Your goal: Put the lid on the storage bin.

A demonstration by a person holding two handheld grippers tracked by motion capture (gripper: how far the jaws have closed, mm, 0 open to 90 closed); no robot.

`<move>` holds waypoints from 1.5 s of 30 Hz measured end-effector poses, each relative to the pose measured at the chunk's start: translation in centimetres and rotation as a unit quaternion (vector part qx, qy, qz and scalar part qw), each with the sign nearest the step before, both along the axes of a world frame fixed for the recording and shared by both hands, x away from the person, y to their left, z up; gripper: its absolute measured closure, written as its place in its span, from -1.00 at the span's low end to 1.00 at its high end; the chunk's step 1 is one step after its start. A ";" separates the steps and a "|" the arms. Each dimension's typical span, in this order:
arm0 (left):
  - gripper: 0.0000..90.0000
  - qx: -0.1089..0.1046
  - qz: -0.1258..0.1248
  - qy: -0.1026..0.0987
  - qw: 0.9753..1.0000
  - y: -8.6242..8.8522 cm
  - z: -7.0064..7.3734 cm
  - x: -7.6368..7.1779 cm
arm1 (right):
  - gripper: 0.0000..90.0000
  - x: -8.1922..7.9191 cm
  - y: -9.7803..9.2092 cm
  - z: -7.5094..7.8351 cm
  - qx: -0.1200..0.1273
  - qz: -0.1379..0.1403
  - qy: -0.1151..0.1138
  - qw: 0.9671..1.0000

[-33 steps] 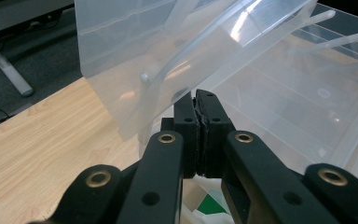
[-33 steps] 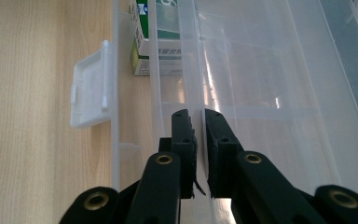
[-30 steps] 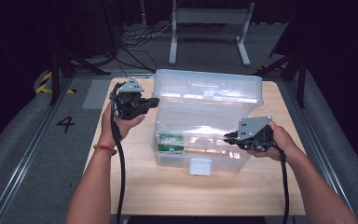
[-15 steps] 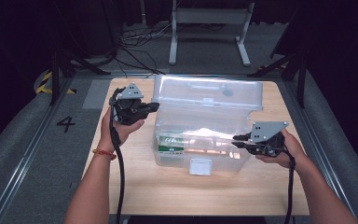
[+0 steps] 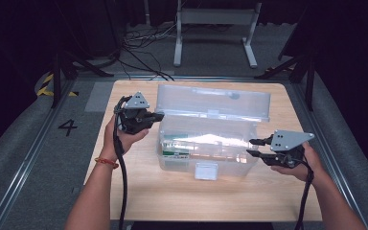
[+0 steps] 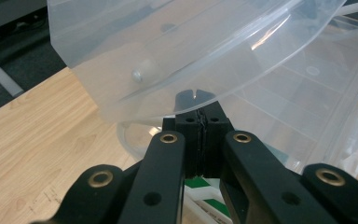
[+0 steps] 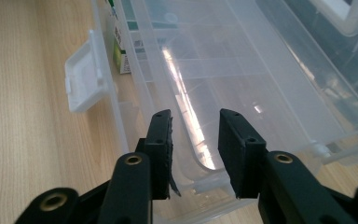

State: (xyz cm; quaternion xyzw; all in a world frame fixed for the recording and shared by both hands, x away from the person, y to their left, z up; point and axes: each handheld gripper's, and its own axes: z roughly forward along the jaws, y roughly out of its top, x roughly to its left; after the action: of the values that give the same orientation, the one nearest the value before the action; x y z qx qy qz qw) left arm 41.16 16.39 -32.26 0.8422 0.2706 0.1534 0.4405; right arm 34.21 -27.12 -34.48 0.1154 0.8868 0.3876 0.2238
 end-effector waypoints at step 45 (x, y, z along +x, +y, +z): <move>0.98 0.010 -0.008 0.012 1.000 1.4 -2.8 -2.0 | 0.16 0.2 -4.5 -4.1 0.047 -0.082 0.044 0.995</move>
State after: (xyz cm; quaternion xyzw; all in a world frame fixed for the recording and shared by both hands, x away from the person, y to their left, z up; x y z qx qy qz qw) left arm 39.11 17.80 -35.06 0.8504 0.2677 0.1426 0.4299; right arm 34.45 -31.64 -38.59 0.2147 0.8644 0.4035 0.2094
